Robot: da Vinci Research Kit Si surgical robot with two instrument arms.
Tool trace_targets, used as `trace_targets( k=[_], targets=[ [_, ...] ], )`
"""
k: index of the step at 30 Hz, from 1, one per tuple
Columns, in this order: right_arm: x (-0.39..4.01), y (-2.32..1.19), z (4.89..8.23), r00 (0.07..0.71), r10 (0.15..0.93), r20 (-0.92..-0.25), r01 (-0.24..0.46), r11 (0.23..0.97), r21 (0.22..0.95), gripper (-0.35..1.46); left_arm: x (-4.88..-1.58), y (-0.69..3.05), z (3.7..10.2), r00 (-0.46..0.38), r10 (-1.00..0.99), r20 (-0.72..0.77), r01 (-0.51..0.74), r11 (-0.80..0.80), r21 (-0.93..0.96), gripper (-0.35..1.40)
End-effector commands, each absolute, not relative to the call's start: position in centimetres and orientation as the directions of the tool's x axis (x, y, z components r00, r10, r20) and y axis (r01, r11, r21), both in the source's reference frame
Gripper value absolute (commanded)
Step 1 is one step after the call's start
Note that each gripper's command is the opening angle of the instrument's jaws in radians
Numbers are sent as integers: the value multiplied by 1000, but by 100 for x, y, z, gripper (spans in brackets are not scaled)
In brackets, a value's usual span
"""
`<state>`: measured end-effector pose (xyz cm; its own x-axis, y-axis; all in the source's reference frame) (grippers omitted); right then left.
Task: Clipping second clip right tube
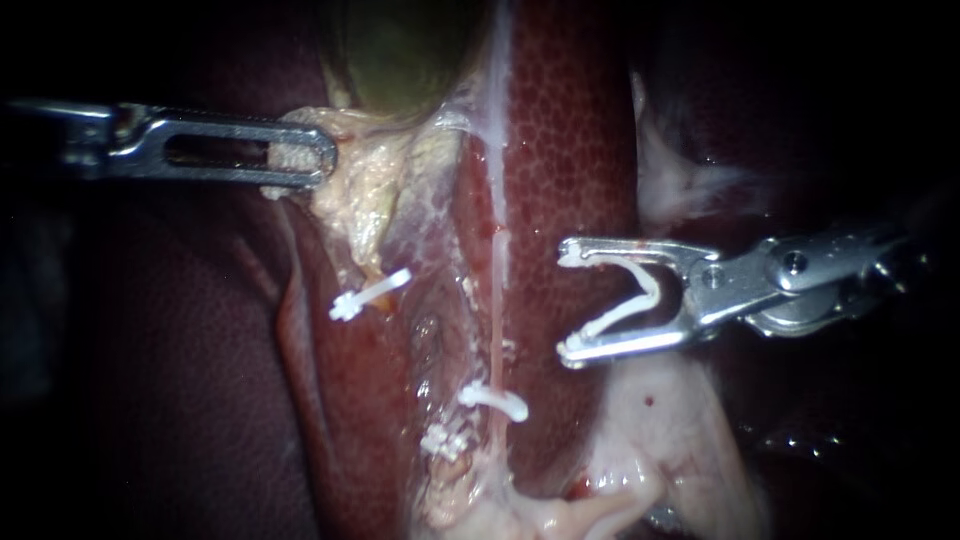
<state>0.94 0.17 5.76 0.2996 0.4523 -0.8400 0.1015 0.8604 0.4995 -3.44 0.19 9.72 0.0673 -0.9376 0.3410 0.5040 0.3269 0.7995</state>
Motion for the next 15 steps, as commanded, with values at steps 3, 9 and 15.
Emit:
trace_targets(
  k=[3,9,15],
  targets=[
    [100,6,592,325,475,-817,97,843,529,58,-344,18,973,67,-937,342,505,327,799,-35],
    [115,-18,635,360,525,-771,91,803,589,58,-344,17,974,67,-937,343,505,328,798,-35],
    [127,-36,676,386,563,-730,73,771,633,58,-344,17,975,67,-937,343,505,328,798,-35]
  ],
)
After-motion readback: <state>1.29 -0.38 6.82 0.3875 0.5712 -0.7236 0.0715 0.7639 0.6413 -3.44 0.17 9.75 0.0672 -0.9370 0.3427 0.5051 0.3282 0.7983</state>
